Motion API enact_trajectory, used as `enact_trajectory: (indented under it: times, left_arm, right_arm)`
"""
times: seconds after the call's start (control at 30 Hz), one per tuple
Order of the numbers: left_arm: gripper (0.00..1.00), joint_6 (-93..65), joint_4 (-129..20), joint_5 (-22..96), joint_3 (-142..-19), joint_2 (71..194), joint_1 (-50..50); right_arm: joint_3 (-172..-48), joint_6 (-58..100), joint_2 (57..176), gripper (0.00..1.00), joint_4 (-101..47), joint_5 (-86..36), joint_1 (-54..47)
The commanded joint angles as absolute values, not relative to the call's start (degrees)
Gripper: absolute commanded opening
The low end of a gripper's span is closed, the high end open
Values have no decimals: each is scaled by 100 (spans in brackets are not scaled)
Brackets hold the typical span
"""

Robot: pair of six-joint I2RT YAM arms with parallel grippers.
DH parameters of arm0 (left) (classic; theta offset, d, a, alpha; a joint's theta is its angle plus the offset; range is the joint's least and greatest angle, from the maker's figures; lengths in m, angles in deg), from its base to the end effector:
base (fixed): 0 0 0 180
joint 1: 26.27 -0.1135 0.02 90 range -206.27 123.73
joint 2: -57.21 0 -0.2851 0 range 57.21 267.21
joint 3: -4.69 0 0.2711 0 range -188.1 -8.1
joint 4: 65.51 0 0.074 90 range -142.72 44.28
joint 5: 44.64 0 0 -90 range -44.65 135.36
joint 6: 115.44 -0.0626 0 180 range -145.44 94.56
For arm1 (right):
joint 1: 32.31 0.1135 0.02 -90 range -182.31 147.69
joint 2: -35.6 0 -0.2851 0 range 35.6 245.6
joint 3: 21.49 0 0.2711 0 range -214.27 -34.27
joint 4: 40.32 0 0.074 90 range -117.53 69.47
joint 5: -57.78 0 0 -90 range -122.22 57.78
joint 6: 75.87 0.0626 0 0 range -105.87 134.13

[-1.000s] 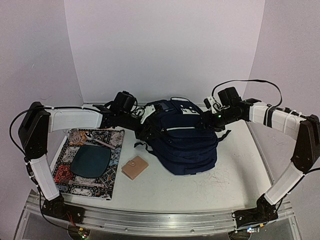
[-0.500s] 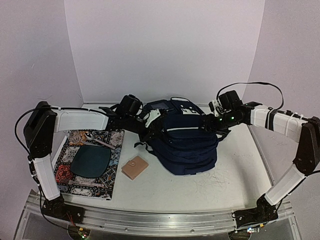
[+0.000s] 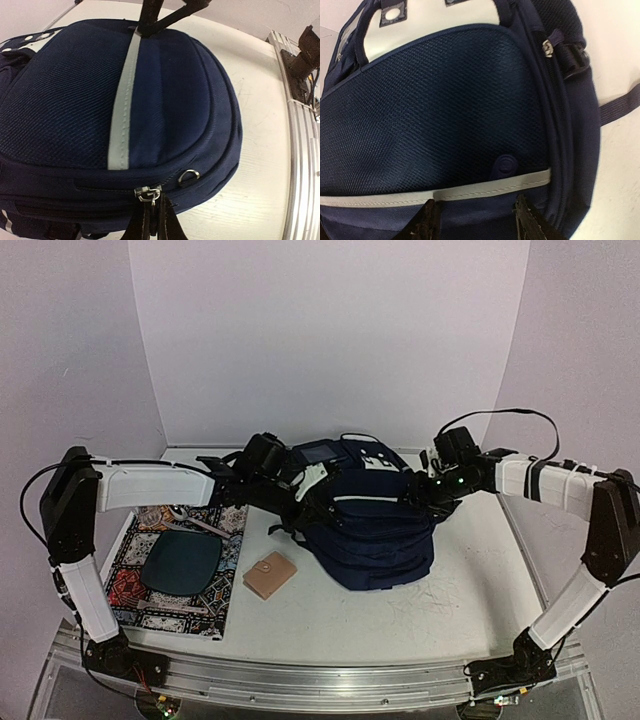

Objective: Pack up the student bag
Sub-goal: Zip the upper front pocket of the bag in the student bag, then pick up the student bag from the upper front pocket.

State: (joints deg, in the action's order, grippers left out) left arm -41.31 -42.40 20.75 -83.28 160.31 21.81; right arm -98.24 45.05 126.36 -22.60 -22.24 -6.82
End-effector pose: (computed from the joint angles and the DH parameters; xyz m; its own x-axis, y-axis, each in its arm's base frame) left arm 0.2807 -0.3516 0.2394 -0.1530 0.5425 -0.8260 0.9740 0.2242 -0.0332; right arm 0.3584 0.1829 0.2616 -0.6934 0.2300 -0.6828 -0.2338 0.8245 0.5152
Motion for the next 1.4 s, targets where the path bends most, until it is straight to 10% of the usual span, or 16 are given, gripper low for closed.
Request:
enact_trajectory:
  times: [0.0,0.47,0.8,1.37]
  left_arm:
    - [0,-3407,-4041,1728,-8325,15674,2600]
    - [8,-284,-4144,2354,-9735,16707,3410]
    - [49,1000,-4194,2990,-9295,16227,3096]
    - [51,2696,-4683,3024,-8089,15266,2554]
  right_arm:
    - [-9880,4785,12860,50,-2564,-2049,-383]
    - [-9968,4993,12739,48,-2862,-2367,82]
    - [-9391,4543,11669,52,-2856,-2755,234]
    - [-8257,5122,10718,43,-3563,-2856,1509]
